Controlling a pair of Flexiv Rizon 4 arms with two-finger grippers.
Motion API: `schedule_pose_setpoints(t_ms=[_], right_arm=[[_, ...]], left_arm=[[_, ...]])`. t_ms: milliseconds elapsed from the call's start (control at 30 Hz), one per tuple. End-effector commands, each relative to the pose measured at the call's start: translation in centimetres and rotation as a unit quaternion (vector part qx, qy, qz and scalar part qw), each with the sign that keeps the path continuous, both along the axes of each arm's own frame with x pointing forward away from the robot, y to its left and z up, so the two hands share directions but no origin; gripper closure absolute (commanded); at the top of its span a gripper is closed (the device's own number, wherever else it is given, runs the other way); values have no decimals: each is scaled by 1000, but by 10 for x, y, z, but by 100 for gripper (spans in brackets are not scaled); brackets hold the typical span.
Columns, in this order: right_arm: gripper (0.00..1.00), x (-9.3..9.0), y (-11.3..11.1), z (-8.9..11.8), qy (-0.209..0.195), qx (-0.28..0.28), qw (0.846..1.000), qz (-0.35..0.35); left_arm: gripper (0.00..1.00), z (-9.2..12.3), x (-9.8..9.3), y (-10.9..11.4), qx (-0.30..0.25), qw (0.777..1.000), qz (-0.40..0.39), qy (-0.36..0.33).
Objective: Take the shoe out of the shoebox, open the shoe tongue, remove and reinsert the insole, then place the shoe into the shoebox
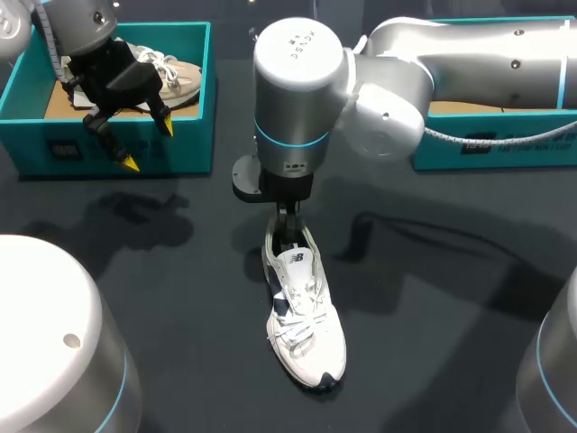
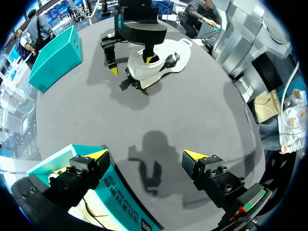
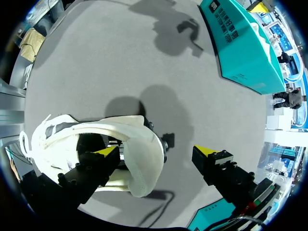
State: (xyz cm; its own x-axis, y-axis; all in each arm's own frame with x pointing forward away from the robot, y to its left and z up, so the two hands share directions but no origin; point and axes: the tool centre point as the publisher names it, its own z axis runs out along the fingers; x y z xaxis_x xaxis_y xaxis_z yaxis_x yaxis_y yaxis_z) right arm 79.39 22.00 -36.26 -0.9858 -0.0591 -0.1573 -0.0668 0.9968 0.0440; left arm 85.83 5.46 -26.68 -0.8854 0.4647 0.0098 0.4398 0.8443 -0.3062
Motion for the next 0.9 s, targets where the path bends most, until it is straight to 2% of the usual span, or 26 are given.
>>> schedule_pose_setpoints(t_ms=[33, 133, 367, 467, 600, 767, 833, 900], right_arm=[[1, 4, 6, -7, 7, -4, 1000, 0], [7, 5, 6, -8, 10, -5, 1000, 0], [40, 7, 2, -13, 18, -5, 1000, -6], [44, 6, 2, -15, 20, -4, 1000, -7], [45, 3, 1, -18, 24, -2, 1000, -11], [54, 0, 1, -19, 26, 1, 1000, -16], [66, -1, 2, -19, 26, 2, 1000, -17], [84, -2, 2, -20, 26, 3, 999, -18]], left_arm=[[0, 0, 0, 0, 1, 1000, -1, 0], [0, 0, 0, 0, 1, 1000, -1, 0], [0, 0, 0, 0, 1, 1000, -1, 0], [0, 0, 0, 0, 1, 1000, -1, 0], [0, 0, 0, 0, 1, 1000, -1, 0], [0, 0, 0, 0, 1, 1000, -1, 0], [0, 0, 0, 0, 1, 1000, -1, 0], [0, 0, 0, 0, 1, 1000, -1, 0]])
